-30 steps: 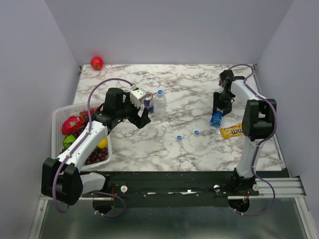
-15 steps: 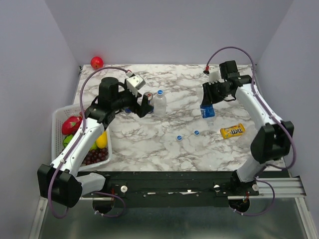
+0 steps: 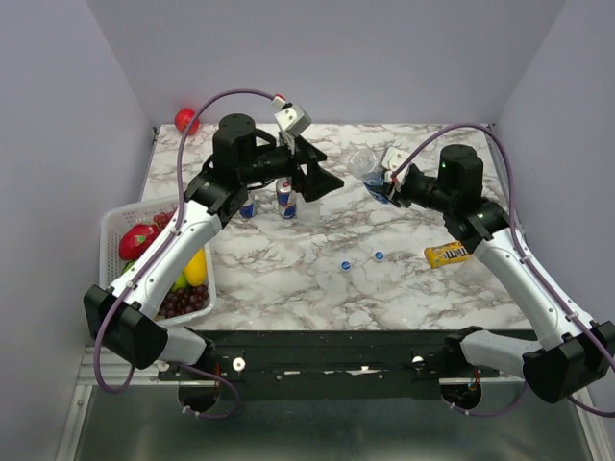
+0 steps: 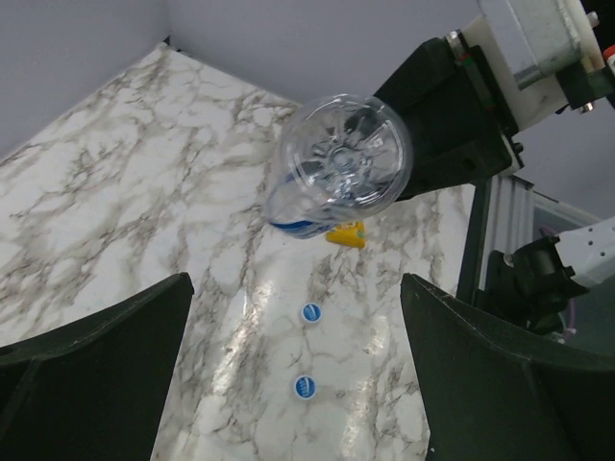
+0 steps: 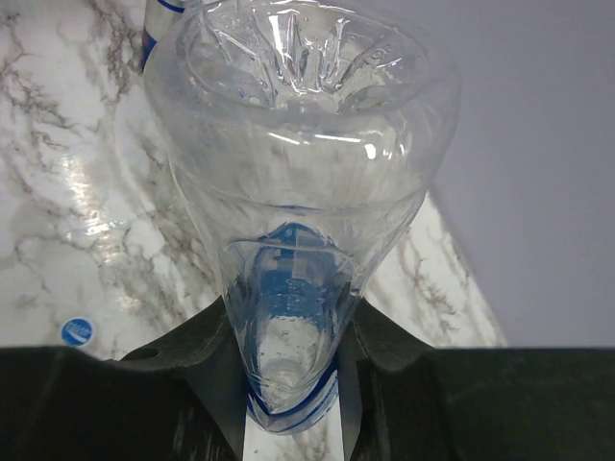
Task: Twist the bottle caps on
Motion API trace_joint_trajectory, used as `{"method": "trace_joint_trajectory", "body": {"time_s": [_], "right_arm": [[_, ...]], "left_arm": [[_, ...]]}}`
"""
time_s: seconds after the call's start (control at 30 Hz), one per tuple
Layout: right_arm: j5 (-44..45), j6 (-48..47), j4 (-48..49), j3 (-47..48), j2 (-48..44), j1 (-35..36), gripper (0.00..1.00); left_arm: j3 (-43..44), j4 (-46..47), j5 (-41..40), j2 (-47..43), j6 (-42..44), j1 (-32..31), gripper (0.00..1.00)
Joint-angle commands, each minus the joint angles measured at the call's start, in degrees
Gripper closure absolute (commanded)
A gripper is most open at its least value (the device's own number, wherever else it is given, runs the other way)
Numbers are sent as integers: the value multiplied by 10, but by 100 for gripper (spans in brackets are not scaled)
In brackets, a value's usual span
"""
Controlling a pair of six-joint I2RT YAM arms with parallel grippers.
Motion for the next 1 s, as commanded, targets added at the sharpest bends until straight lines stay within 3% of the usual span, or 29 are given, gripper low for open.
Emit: {"method": "trace_joint_trajectory", "body": {"time_s": [0.0,0.67,0.77,0.87,0.9,0.97], "right_arm": [[49,-75,76,-17,-10,25,65],[81,-169,117,-66,-43,96,65],[82,-174,124,-76,-54,106,65],[87,-171,123,-82,-56,109,64],[87,-169,124,-83,-56,109,60],[88,-158,126,-83,-57,109,49]], "left_arm": [[40,-16,12,20,13,-41,1],[59,-8,-120,79,10,-106,2],[56,2,-103,78,12,-105,11],[48,6,-64,76,28,-106,28],[47,4,-50,73,34,-106,37],[36,-4,-41,66,55,-105,45]]}}
